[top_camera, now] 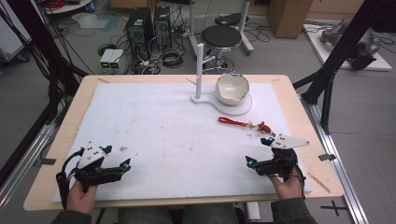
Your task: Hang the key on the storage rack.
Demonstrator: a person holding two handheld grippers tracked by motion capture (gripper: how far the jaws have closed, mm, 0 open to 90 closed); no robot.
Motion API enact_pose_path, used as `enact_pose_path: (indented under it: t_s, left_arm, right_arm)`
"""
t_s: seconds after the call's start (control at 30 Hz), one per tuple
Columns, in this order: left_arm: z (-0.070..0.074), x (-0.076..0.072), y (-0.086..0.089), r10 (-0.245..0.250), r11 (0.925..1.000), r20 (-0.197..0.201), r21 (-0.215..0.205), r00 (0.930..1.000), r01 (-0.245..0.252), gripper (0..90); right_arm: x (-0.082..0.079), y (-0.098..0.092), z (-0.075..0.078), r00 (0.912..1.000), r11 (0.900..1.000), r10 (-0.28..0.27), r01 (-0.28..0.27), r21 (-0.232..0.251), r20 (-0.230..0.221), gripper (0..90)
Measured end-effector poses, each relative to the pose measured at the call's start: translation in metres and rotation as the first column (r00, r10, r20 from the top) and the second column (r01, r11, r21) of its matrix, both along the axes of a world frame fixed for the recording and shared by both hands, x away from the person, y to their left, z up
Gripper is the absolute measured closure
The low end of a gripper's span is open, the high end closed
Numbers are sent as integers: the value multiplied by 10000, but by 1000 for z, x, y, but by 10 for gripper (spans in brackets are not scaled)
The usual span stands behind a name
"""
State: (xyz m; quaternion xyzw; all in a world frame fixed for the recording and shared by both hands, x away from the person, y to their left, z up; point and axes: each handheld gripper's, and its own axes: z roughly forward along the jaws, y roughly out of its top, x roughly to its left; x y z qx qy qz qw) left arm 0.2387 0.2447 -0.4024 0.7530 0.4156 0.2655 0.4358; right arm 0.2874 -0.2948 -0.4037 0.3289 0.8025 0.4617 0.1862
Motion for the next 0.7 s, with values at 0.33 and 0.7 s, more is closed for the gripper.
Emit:
enact_pose_path:
  t_s: [0.33, 0.7]
  left_arm:
    - [0, 1, 0, -67, 10000, 9, 4, 10000, 67, 198]
    - [0, -1, 3, -43, 10000, 51, -25, 10000, 43, 198]
  right_arm:
    - [0, -1, -1, 10000, 10000, 34, -34, -39, 4, 67]
    - [0, 3, 1, 9999, 9999, 136, -136, -43, -19, 67]
